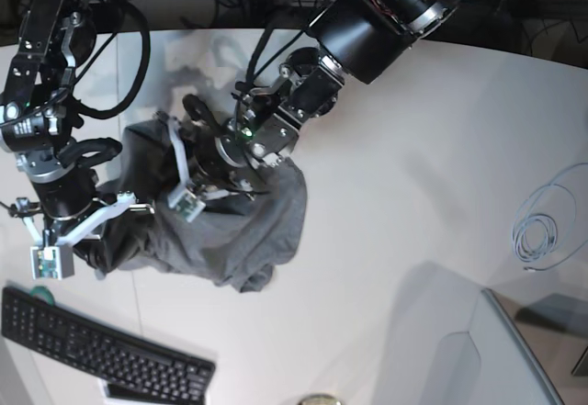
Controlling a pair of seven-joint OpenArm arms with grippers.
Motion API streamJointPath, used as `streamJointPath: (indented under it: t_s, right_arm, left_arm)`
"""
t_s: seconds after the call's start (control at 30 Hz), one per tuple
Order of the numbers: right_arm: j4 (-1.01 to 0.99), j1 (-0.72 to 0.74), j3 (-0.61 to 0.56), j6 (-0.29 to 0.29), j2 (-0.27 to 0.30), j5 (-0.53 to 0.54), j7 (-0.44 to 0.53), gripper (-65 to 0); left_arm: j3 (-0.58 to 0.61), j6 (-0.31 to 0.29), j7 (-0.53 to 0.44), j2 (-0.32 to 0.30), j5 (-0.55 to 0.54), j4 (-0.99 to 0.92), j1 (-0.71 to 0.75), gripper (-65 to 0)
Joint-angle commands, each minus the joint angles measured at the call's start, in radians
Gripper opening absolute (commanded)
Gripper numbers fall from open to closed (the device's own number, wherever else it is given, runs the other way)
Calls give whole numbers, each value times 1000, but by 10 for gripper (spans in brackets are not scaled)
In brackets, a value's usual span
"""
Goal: Layout the t-shirt on the table in an organized manner, then fold the t-shirt properly
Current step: 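Grasp another fold of the t-shirt with the left gripper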
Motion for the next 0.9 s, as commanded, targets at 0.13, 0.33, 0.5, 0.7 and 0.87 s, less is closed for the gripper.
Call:
streamJointPath:
  t_s: [0.13, 0.33, 0.5, 0.7, 0.87]
  right_arm:
    - [17, -4, 11, 6, 7, 6, 30, -648]
    - [13, -7, 3, 6, 7, 4, 27, -648]
    - [-67, -8, 0, 6, 2, 4, 27, -648]
    - [-87, -19, 0, 6, 2, 6, 27, -648]
    - [-115, -19, 0, 6, 1, 6, 27, -648]
  left_arm:
    - [-216, 6, -59, -55, 57, -41, -19, -476]
    - [-338, 6, -57, -203, 65, 52, 58, -476]
    - [-456, 6, -54, -290, 65, 177, 139, -476]
    - [-494, 6, -52, -330, 74, 318, 234, -476]
    - [-310, 11, -60, -330, 137, 373, 265, -476]
